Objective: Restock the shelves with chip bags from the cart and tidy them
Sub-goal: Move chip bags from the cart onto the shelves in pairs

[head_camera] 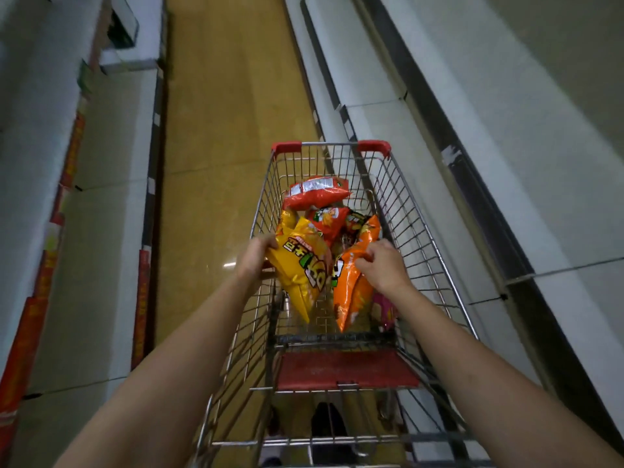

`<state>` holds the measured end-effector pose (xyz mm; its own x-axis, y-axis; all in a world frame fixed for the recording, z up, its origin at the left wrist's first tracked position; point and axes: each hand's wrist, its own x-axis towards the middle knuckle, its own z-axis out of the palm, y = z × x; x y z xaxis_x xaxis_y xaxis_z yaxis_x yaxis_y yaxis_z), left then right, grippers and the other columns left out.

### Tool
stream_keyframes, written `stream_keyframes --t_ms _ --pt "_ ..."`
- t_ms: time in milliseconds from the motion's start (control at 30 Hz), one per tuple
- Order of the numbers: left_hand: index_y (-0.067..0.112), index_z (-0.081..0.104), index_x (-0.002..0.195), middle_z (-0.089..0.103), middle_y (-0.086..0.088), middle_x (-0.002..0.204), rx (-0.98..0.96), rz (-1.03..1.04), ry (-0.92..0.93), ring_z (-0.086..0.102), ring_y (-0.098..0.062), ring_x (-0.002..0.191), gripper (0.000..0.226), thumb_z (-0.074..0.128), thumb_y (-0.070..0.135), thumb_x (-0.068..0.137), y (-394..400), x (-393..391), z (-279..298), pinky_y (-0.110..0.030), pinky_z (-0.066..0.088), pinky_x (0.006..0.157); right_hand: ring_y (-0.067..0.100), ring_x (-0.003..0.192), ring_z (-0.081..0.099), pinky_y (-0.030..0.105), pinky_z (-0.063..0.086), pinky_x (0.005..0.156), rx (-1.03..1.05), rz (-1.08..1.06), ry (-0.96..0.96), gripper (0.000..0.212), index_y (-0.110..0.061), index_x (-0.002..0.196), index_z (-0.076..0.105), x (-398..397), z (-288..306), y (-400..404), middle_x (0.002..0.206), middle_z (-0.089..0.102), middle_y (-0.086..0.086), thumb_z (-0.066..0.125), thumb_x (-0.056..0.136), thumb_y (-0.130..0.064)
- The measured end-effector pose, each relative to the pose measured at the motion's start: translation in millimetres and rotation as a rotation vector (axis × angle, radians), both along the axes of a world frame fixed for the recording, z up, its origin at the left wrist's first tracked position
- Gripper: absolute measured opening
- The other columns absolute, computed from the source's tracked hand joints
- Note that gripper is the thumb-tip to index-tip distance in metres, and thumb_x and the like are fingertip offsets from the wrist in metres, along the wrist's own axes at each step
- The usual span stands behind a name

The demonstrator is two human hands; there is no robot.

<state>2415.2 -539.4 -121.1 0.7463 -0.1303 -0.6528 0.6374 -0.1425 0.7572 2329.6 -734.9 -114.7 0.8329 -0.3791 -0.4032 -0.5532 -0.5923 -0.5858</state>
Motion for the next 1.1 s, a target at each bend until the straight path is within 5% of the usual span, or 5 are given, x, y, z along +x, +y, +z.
stream_keyframes --t_ms 167,400,633,867,1100 --pt "0.015 0.049 0.071 0.045 -0.002 0.068 -0.010 -0.115 -0.117 0.044 -0.017 0.062 0.005 0.054 0.015 0.072 15.7 -12.4 52.4 -0.024 0.035 0.053 0.018 0.086 0.052 0.024 0.033 0.058 -0.030 0.088 -0.064 0.012 -0.016 0.095 0.051 -17.3 48.4 25.4 0.091 0.050 -0.003 0.061 0.090 -0.011" --pt "0.021 0.045 0.059 0.060 -0.012 0.092 -0.065 -0.451 -0.406 0.056 -0.021 0.074 0.018 0.061 0.020 0.069 32.5 -34.9 117.8 -0.024 0.043 0.057 0.025 0.103 0.056 0.046 0.050 0.090 -0.144 0.287 -0.023 0.068 -0.048 0.146 0.021 -36.4 109.9 69.7 0.123 0.050 0.005 0.053 0.096 -0.015" --pt "0.019 0.048 0.064 0.059 0.003 0.071 0.004 -0.665 -0.649 0.059 -0.015 0.069 0.013 0.058 0.028 0.063 42.1 -52.3 174.3 -0.023 0.043 0.057 0.021 0.110 0.056 0.038 0.048 0.094 -0.084 0.211 -0.179 0.053 -0.036 0.140 0.043 -54.8 151.3 92.5 0.129 0.056 0.005 0.058 0.094 -0.016" --pt "0.019 0.042 0.071 0.071 -0.009 0.101 0.080 -0.674 -0.881 0.064 -0.020 0.096 0.028 0.070 0.020 0.075 48.7 -65.4 203.9 -0.039 0.051 0.082 0.014 0.092 0.054 0.028 0.040 0.082 -0.138 0.117 -0.327 0.016 -0.019 0.104 0.069 -71.7 184.7 105.8 0.101 0.062 0.001 0.057 0.093 -0.014" --pt "0.017 0.040 0.140 0.047 -0.004 0.140 0.079 -0.648 -0.959 0.048 -0.017 0.123 0.079 0.076 0.043 0.075 76.0 -60.5 224.8 -0.027 0.041 0.091 0.023 0.096 0.060 0.036 0.049 0.085 -0.066 -0.203 -0.460 0.015 -0.016 0.103 0.071 -83.7 215.0 93.6 0.103 0.065 0.005 0.062 0.090 -0.015"
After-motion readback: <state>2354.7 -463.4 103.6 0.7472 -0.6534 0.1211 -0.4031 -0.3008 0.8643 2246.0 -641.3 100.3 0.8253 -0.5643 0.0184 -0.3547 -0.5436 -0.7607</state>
